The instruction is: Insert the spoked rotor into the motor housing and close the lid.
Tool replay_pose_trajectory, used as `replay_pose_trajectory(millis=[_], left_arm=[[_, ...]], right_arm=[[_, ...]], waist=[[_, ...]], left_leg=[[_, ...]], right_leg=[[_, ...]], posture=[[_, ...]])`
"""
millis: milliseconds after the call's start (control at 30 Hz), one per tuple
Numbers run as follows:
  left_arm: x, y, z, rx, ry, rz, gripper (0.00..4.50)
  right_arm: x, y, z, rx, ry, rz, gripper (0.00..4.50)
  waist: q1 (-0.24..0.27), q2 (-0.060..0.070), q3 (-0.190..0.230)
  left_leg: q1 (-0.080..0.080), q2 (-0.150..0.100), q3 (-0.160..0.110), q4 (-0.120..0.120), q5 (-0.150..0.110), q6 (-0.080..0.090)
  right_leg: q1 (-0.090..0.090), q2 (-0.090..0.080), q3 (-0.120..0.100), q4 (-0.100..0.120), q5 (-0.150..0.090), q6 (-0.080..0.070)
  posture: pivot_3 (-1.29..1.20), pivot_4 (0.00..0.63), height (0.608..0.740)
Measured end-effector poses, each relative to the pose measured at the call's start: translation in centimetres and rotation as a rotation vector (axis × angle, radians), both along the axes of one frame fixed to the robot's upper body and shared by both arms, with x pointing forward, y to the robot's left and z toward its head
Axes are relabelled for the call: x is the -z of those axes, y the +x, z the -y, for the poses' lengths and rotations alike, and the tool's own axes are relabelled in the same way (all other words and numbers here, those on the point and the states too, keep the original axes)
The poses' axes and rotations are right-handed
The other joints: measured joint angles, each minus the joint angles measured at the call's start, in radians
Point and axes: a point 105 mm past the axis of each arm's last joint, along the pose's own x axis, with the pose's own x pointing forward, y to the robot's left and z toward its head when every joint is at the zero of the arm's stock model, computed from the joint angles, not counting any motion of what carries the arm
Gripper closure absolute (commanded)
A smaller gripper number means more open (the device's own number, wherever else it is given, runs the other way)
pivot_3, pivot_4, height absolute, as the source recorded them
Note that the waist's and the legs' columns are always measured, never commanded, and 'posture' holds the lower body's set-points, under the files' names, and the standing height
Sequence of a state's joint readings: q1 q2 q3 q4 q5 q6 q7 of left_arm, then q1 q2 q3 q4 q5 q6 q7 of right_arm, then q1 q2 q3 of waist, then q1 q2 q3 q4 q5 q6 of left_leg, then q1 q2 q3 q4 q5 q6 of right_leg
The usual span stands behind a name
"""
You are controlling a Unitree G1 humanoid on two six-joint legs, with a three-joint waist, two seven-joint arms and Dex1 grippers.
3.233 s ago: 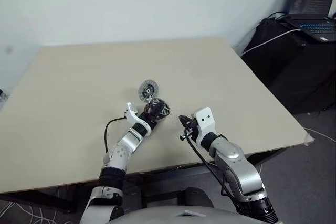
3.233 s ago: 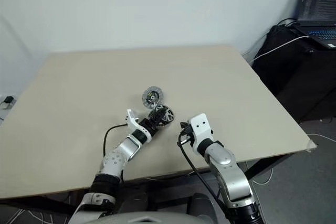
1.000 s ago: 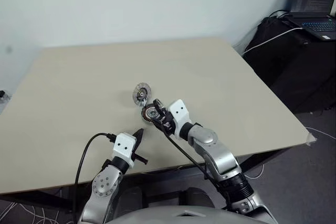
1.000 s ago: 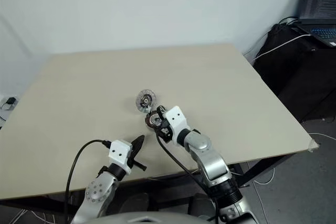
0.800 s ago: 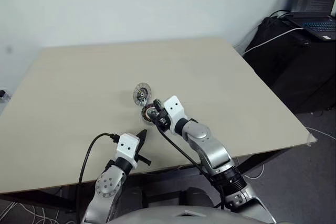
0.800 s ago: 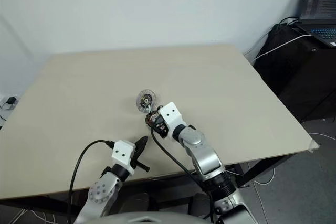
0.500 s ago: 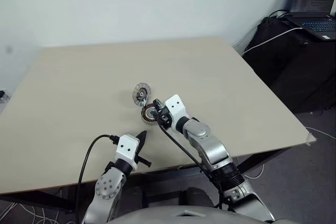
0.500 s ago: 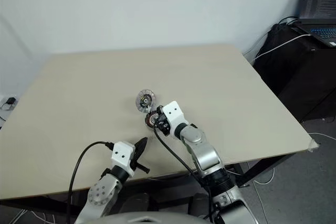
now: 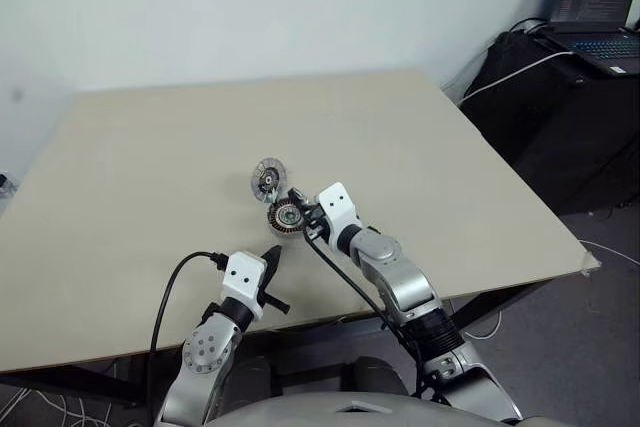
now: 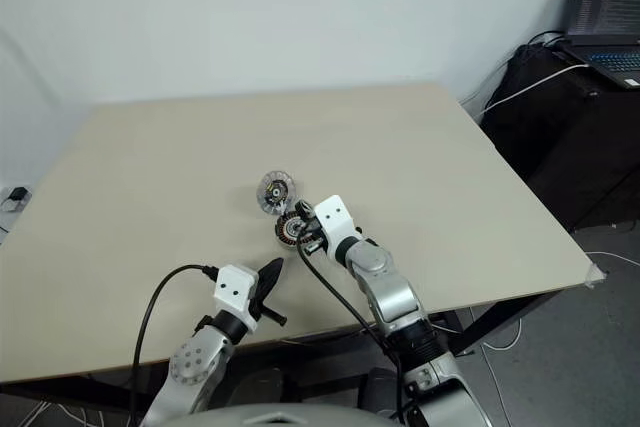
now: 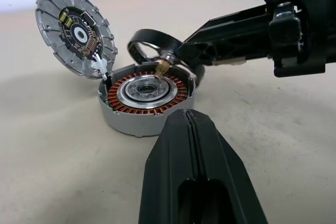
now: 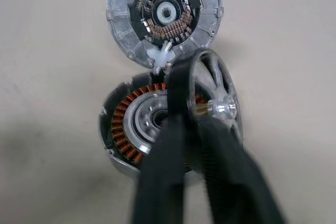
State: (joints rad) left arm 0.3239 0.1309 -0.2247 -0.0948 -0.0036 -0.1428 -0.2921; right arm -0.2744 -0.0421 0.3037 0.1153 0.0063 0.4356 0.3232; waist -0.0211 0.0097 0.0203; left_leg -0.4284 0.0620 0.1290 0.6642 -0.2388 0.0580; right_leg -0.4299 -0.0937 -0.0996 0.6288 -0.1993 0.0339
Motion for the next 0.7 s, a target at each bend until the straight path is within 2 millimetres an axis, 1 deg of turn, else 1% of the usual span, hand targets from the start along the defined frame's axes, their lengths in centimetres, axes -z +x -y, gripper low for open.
replay_pose_trajectory(millis=[167,367,467,567,700], left_arm=[[0.61,-0.08,0.00,0.012,-0.001,-0.012,4.50],[0.63,0.13,-0.17,0.008,0.002,-0.009,4.50],[0.63,0.12,-0.09,0.007,-0.001,-0.009,4.50],[0.69,0.05,-0.04,0.005,-0.004,-0.012,4.50],[0.75,0.04,0.02,0.003,-0.007,-0.018,4.50]], right_arm=[[0.14,-0.04,0.01,-0.002,-0.002,-0.005,4.17],[0.04,-0.14,-0.09,-0.022,0.005,0.002,4.17],[-0.05,-0.27,-0.30,-0.043,0.012,0.005,3.56],[-0.21,-0.24,-0.41,-0.044,0.014,0.017,2.65],[-0.18,-0.22,-0.51,-0.046,0.009,0.021,2.65]], waist=[[-0.001,0.000,0.000],[-0.001,0.000,0.000],[-0.001,0.000,0.000],[-0.001,0.000,0.000],[-0.001,0.000,0.000]], left_leg=[[0.000,0.000,0.000,0.000,0.000,0.000],[0.000,0.000,0.000,0.000,0.000,0.000],[0.000,0.000,0.000,0.000,0.000,0.000],[0.000,0.000,0.000,0.000,0.000,0.000],[0.000,0.000,0.000,0.000,0.000,0.000]], right_leg=[[0.000,0.000,0.000,0.000,0.000,0.000],[0.000,0.000,0.000,0.000,0.000,0.000],[0.000,0.000,0.000,0.000,0.000,0.000],[0.000,0.000,0.000,0.000,0.000,0.000],[0.000,0.000,0.000,0.000,0.000,0.000]], posture=[[0.00,0.000,0.740],[0.00,0.000,0.740],[0.00,0.000,0.740],[0.00,0.000,0.740],[0.00,0.000,0.740]])
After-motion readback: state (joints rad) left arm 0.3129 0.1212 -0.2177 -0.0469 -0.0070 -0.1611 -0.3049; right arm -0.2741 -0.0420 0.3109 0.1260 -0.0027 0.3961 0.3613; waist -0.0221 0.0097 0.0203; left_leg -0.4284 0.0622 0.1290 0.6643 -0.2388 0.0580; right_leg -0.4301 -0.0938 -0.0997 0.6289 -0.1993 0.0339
